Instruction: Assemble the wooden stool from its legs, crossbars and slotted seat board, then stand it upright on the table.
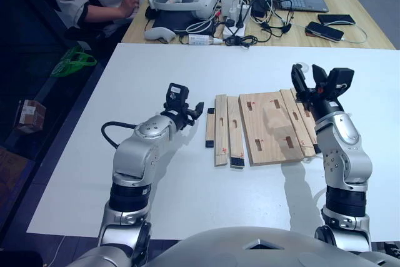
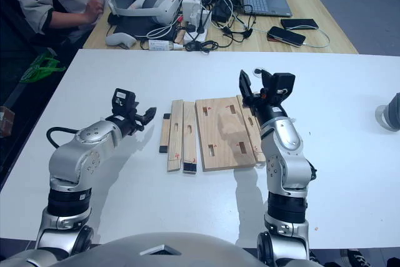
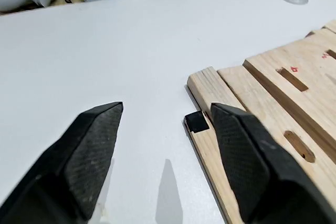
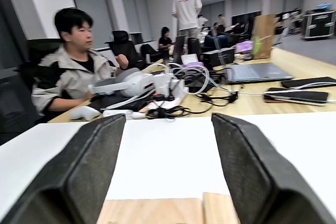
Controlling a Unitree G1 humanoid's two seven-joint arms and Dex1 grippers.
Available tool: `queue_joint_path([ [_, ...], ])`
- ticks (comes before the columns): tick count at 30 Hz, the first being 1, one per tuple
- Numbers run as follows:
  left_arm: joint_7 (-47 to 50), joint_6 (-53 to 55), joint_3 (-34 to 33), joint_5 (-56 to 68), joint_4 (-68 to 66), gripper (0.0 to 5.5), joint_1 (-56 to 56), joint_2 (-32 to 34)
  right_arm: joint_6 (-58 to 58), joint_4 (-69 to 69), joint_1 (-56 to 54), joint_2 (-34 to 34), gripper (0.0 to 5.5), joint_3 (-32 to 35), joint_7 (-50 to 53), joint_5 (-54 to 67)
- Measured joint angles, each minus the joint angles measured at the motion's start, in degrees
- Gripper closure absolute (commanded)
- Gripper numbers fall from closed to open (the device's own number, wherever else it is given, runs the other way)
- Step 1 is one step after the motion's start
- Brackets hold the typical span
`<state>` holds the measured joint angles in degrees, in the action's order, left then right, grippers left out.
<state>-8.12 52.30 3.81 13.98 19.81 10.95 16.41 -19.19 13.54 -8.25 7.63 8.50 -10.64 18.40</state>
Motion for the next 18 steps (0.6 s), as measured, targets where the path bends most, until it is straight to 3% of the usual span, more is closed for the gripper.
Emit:
queue_joint_path([
  [6, -3.4, 1.6, 3.8, -1.0, -0.5, 2.38, -3.7, 2.3, 6.6, -4.5, 1.7, 0.3, 2.45, 0.8, 0.0, -2.6],
  [18, -4.3, 9.8, 6.0, -1.0, 1.9, 2.38, -5.2, 2.5, 8.5, -5.0, 3.8, 0.7, 2.45, 0.5, -1.1, -3.2],
])
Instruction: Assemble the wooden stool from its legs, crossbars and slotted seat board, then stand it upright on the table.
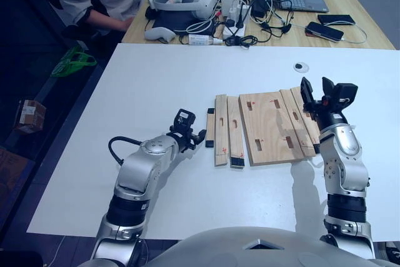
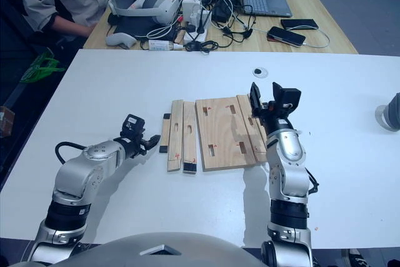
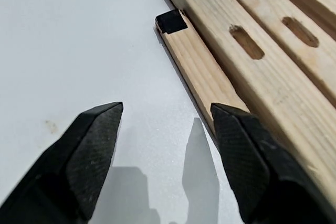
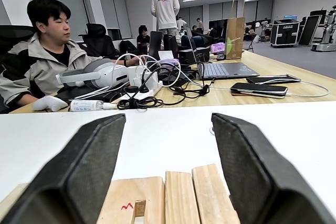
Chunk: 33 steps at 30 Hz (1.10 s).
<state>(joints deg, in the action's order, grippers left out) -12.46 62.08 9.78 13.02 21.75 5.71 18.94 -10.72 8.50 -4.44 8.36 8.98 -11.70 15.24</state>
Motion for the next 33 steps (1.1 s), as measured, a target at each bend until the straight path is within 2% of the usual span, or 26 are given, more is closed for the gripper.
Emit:
queue_joint_path([
  [16, -1.7, 7.5, 1.1, 2.0, 1.8, 2.38, 3.2, -1.8, 0.6, -1.0, 0.0, -0.5, 2.45, -1.0, 0.0, -1.0],
  [24, -1.6, 9.0, 5.5, 0.4, 1.7, 2.38, 4.3, 1.4, 1.2, -1.6, 0.0, -0.5, 2.45, -1.0, -0.1, -1.1],
  [33, -1.3, 9.5, 5.1, -0.1, 1.4, 2.38, 3.7, 1.4, 1.3, -1.6, 0.0, -0.4, 2.45, -0.9, -0.1, -1.1],
])
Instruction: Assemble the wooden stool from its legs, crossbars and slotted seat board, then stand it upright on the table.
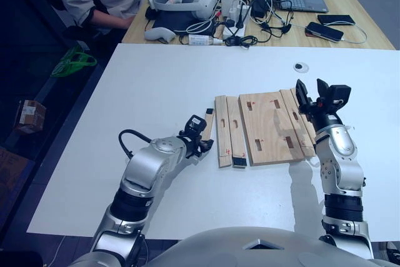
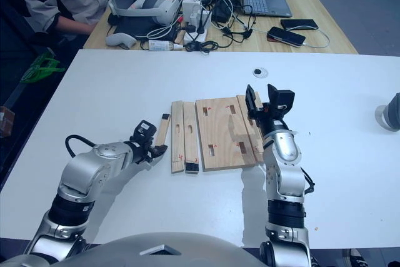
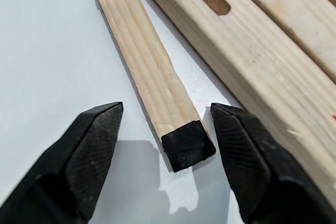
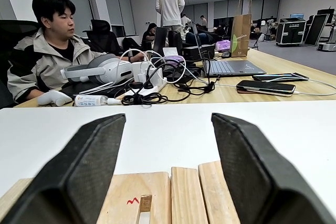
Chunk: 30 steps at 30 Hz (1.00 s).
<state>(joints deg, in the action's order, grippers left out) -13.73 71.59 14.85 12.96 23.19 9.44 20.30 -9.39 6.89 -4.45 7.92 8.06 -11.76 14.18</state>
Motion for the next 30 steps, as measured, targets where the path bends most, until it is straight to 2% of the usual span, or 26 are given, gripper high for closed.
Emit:
queue_joint_path([
  [18, -1.1, -3.8, 0.1, -1.8, -1.4, 2.48, -0.4, 4.5, -0.3, 0.5, -0.6, 1.4, 2.42, 0.0, 1.2, -0.3],
  [24, -2.0, -4.1, 0.3, -2.1, -1.4, 3.26, -0.6, 4.5, -0.5, 0.9, -0.9, 1.6, 2.41, 0.0, 1.3, -0.5],
  [30, -1.7, -1.1, -2.5, -0.6, -1.4, 4.06, -0.7, 1.0, -0.8, 1.2, -1.1, 1.7, 2.41, 0.0, 1.3, -0.5],
])
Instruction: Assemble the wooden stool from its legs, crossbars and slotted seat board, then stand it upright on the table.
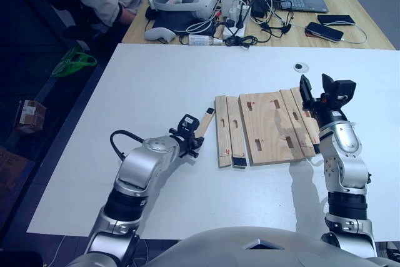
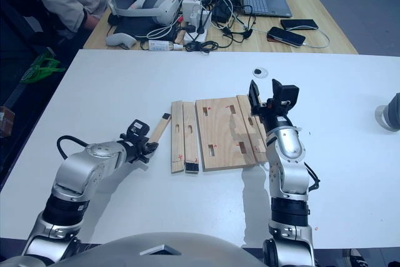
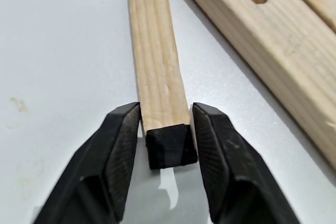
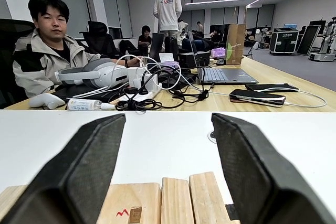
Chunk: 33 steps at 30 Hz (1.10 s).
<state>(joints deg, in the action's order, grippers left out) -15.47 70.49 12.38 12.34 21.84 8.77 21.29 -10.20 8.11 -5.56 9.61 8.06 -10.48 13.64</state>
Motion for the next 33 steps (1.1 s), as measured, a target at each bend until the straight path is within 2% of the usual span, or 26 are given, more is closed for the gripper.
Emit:
queue_joint_path([
  [10, -0.7, 0.4, -0.3, 0.1, 1.3, 4.20, -0.8, 1.0, 0.0, 0.1, 0.0, 0.2, 2.41, -0.5, -0.1, -1.0],
  [15, -0.8, -5.7, -7.4, -0.5, -2.4, 4.20, 3.5, 1.9, -1.0, -1.0, -2.8, 1.1, 2.41, 0.4, -1.2, 0.0],
  [20, -1.5, -18.9, -8.1, -1.7, -2.4, 4.20, 6.9, 1.7, -18.3, 1.0, -7.4, -0.6, 2.41, 4.4, -4.5, 19.5],
  [22, -1.7, -19.9, -7.7, -0.4, -0.9, 4.20, 7.6, -0.9, -18.9, 3.3, -9.1, 2.0, 2.41, 0.2, -8.0, 17.7],
  [28, -4.0, -12.4, -7.7, 4.8, 0.7, 4.20, 8.9, -2.2, 11.9, -1.4, -13.4, 21.3, 2.41, -15.9, -11.5, -19.2],
  [33, -4.0, -5.2, -7.9, 8.7, 2.2, 4.20, 14.0, -5.3, 36.3, -7.3, -20.6, 29.0, 2.41, -24.8, -12.3, -36.1],
])
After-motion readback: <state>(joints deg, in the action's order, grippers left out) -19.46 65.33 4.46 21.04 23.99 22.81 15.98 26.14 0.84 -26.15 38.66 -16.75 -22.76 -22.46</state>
